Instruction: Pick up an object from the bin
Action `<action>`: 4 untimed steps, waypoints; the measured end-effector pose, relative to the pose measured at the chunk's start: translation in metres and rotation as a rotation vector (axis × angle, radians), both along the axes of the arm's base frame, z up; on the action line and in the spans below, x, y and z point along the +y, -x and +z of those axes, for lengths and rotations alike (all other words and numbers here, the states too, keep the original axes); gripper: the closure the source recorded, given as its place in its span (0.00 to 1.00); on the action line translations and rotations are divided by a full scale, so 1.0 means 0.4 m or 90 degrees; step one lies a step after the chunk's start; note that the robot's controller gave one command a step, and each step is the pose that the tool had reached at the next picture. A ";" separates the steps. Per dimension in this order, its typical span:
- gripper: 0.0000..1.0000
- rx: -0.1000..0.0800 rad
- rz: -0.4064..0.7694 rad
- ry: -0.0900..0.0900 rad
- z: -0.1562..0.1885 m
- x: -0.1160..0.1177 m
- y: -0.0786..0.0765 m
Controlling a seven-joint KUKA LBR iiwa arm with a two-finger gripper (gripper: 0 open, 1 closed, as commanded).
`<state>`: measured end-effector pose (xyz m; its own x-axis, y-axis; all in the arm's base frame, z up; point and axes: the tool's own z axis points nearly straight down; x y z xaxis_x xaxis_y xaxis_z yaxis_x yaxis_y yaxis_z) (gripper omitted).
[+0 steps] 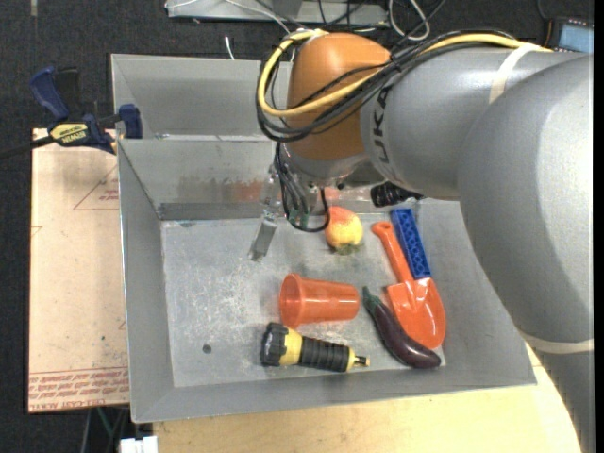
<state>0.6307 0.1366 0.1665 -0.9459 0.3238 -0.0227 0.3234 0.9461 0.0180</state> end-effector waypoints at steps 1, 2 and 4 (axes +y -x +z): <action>0.00 0.011 0.013 0.003 0.038 0.019 0.040; 0.00 0.007 0.084 0.003 0.082 0.103 0.074; 0.00 0.001 0.065 -0.001 0.271 0.063 0.063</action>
Offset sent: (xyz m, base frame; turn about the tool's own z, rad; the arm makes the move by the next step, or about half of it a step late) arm -0.0296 0.0397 0.0340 -0.1287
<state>0.6055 0.1617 0.2751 -0.9739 0.2259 -0.0206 0.2255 0.9741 0.0185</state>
